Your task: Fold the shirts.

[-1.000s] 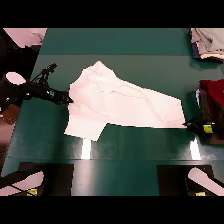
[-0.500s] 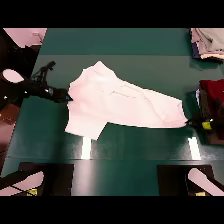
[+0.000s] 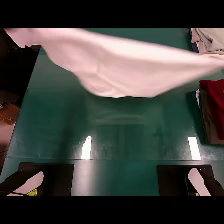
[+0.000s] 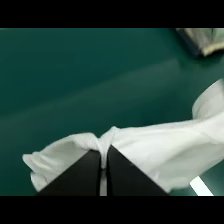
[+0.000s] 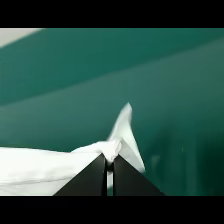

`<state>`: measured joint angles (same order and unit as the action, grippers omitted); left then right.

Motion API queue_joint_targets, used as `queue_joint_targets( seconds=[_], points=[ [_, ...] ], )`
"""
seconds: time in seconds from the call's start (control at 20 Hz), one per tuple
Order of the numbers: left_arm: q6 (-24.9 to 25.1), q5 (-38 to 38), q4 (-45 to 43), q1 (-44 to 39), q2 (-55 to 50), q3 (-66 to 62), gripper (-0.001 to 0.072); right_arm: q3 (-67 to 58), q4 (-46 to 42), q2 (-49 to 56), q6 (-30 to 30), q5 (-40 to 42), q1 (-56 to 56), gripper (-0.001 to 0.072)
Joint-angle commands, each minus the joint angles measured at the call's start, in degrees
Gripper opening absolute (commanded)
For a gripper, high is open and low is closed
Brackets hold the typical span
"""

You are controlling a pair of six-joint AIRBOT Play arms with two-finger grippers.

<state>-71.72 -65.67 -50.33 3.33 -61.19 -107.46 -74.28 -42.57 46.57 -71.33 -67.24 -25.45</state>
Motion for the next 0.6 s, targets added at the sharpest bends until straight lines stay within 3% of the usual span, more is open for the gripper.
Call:
queue_joint_targets(
  seconds=[0.0,0.3,0.55],
  points=[
    [-0.37,4.04,-0.2,0.04,3.82,-15.56,0.0027,-13.73,2.01,-3.02,-0.24,1.38,0.0,0.0018],
    [-2.08,11.26,-0.15,0.04,14.62,-15.74,0.0026,-27.54,-6.82,-7.37,-2.91,0.22,-0.02,0.0017],
    [-5.16,7.93,-0.33,0.04,17.73,-15.56,0.0026,-39.52,-13.11,-3.91,-5.88,-13.79,-0.02,0.0016]
  ],
)
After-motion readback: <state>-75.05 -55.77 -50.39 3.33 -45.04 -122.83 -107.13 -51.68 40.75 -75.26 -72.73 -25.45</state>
